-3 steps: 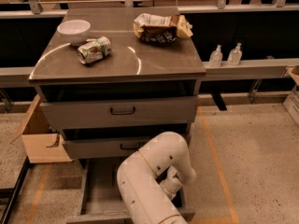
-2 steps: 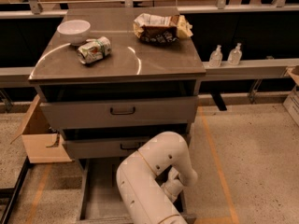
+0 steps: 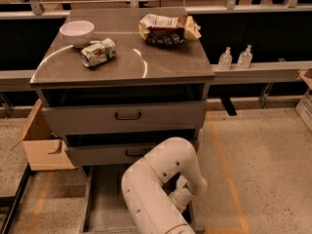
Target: Open bottom drawer
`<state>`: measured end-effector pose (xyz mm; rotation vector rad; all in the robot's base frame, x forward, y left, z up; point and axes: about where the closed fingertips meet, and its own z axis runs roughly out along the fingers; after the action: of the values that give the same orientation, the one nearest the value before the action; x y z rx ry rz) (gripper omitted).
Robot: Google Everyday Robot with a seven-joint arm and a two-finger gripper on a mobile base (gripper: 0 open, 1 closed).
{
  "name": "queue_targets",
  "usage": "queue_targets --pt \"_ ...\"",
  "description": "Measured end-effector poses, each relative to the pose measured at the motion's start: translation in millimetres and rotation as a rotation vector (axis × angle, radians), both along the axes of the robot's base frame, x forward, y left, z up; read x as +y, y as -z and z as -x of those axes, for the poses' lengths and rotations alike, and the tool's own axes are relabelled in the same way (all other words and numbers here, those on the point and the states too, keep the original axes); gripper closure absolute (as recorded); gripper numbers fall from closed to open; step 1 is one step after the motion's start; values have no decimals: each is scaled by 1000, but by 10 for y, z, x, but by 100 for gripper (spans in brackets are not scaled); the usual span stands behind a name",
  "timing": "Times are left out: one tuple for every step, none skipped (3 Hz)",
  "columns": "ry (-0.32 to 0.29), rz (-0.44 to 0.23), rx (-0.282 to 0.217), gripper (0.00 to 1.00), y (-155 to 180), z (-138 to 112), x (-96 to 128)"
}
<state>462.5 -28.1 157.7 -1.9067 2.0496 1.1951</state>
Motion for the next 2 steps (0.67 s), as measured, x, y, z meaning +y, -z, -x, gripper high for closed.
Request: queue_targets --pt "77 1 -89 100 14 -302 -85" --pt "236 17 -242 100 -151 -708 -431"
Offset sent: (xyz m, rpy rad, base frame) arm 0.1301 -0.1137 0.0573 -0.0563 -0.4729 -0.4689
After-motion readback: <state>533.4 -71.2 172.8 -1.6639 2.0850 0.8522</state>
